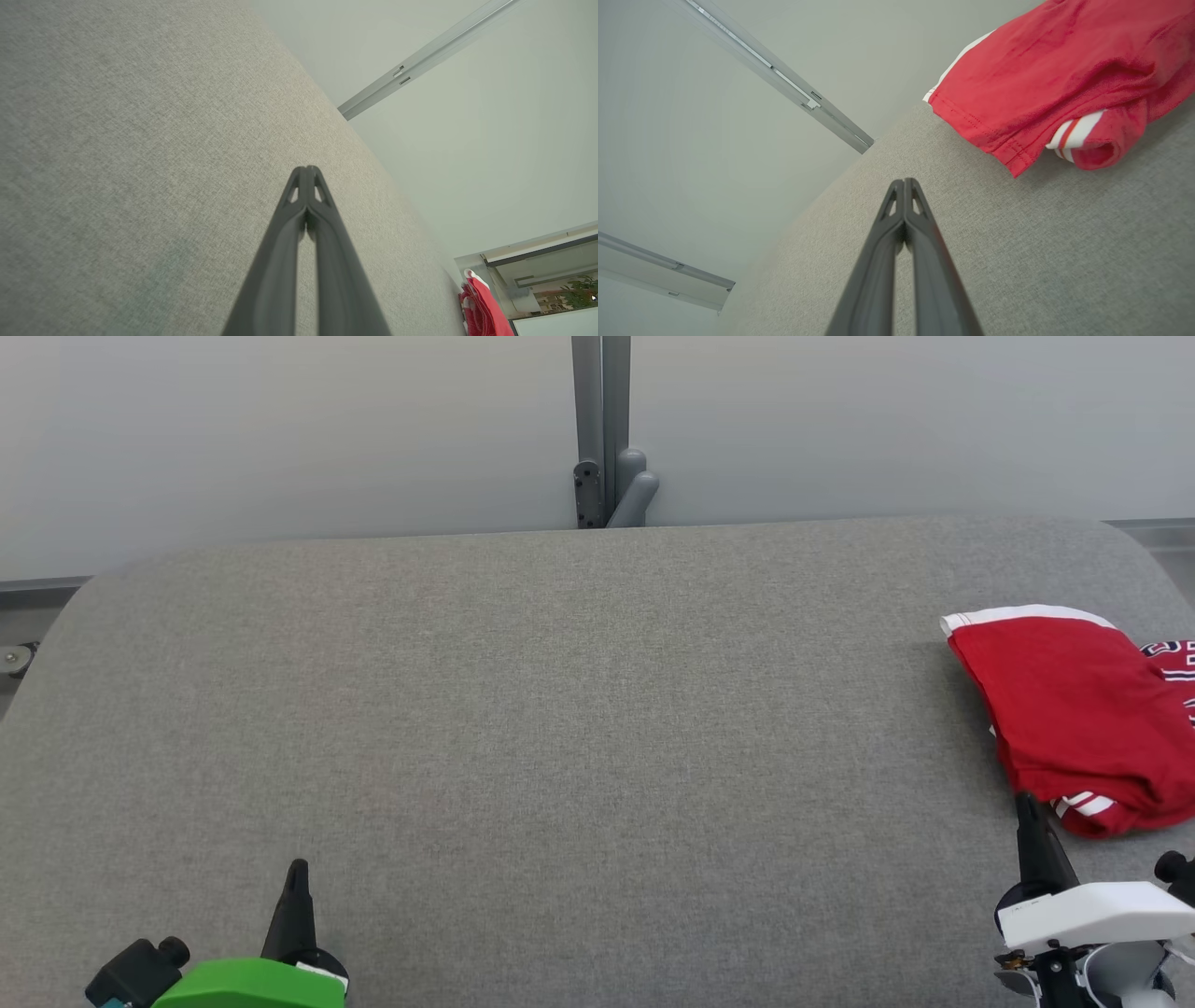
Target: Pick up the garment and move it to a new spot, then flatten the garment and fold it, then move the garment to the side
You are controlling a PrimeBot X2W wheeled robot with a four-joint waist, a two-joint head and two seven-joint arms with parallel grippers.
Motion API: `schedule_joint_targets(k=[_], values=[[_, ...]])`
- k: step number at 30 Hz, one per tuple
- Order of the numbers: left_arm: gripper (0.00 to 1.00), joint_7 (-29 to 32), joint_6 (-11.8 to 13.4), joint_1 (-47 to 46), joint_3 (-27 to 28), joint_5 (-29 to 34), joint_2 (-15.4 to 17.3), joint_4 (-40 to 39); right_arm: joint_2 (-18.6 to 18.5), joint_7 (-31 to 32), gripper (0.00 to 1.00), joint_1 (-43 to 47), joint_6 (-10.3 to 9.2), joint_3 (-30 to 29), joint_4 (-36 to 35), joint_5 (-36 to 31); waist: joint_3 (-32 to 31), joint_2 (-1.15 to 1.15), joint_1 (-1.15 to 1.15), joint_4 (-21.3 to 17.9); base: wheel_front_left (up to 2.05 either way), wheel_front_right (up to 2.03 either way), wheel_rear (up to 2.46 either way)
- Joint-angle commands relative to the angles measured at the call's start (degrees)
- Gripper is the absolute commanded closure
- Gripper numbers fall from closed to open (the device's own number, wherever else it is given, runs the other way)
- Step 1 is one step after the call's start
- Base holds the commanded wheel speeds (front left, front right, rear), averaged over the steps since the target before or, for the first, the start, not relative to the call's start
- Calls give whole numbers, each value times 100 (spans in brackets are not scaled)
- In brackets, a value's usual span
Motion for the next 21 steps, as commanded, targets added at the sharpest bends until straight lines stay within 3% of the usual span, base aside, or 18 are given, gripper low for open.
schedule_joint_targets(k=[1,21], values=[[100,53,-35,-176,47,-223,23,-96,-47,61,100,-139,-3,7,-46,275,4,0,0,-4,0,0,0],[100,341,-67,-378,143,-1380,31,-196,-62,402,100,-266,-3,23,-10,1725,39,0,0,-41,0,0,0]])
